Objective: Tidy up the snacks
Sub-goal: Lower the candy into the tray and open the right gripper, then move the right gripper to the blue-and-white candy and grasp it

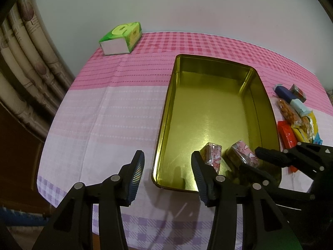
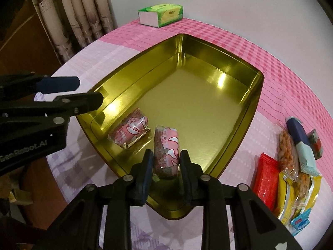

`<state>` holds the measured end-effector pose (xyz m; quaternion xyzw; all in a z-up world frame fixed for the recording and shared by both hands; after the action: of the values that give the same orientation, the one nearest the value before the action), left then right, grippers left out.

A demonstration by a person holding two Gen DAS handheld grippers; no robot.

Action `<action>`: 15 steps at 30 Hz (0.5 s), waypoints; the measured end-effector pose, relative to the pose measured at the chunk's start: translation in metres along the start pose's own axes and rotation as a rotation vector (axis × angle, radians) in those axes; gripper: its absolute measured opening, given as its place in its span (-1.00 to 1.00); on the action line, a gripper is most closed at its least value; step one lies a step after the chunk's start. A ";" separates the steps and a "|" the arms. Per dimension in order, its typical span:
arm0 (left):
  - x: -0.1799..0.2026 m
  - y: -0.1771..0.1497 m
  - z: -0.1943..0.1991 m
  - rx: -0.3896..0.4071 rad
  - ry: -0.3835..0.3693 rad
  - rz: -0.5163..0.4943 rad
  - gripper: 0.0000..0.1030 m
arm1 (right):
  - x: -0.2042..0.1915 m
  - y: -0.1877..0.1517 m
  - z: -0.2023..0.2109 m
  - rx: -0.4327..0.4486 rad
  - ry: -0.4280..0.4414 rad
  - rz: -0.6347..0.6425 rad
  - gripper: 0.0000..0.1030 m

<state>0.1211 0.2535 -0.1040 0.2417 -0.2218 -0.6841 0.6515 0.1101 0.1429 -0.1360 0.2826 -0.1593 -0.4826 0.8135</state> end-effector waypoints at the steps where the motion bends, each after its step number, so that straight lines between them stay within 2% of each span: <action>1: 0.000 0.000 0.000 -0.001 -0.001 0.000 -0.06 | 0.001 0.001 0.003 0.009 0.005 -0.006 -0.43; 4: -0.001 0.001 0.000 0.002 0.000 0.001 -0.04 | 0.002 0.005 0.010 0.028 0.014 -0.015 -0.32; 9: -0.001 0.001 0.000 0.005 0.010 -0.005 -0.01 | 0.015 0.010 0.030 0.072 0.012 -0.042 -0.31; 15: 0.000 0.002 0.000 0.005 0.018 -0.009 0.00 | 0.061 -0.001 0.057 0.105 -0.070 -0.073 -0.27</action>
<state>0.1228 0.2530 -0.1028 0.2503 -0.2164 -0.6842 0.6499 0.1087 0.0715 -0.0922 0.3135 -0.2026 -0.5124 0.7734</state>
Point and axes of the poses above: each gripper's, at about its wrist camera, not at the fingertips, and z roughly against the way its jaws point, x to its right, y to its top, the point moved 8 cm from there along -z, roughly the way its jaws point, and after that the axes turned 9 degrees about x, right-handed, at the moved point
